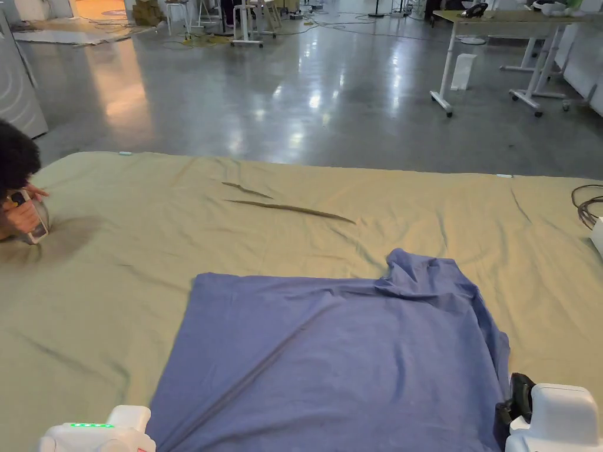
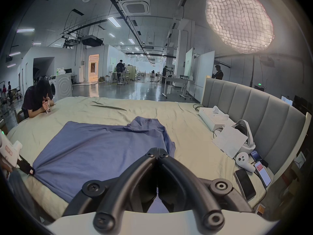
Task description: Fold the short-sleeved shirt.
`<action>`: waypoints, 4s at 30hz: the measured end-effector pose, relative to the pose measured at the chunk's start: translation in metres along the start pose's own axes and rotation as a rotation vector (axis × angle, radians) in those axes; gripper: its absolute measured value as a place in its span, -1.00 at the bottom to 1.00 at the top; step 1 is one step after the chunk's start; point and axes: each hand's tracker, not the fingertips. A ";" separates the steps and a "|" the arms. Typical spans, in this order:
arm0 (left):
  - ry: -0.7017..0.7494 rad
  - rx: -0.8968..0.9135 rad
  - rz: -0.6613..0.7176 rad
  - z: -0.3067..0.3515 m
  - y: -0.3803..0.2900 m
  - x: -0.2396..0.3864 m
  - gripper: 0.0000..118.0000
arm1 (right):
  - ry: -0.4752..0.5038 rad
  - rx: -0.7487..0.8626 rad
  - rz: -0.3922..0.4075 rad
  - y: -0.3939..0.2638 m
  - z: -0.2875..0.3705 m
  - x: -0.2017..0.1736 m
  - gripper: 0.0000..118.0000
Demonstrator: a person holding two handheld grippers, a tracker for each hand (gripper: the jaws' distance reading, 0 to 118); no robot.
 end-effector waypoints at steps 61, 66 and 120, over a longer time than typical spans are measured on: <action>-0.110 0.328 0.078 0.018 0.100 -0.006 -0.87 | 0.015 -0.557 -0.012 0.035 -0.120 0.032 -0.87; -0.107 0.303 0.121 -0.011 0.136 -0.010 -0.87 | 0.038 -0.618 -0.034 0.031 -0.192 0.027 -0.87; -0.073 0.488 0.006 0.070 0.073 0.013 -0.98 | 0.050 0.182 -0.034 0.058 -0.027 -0.026 -1.00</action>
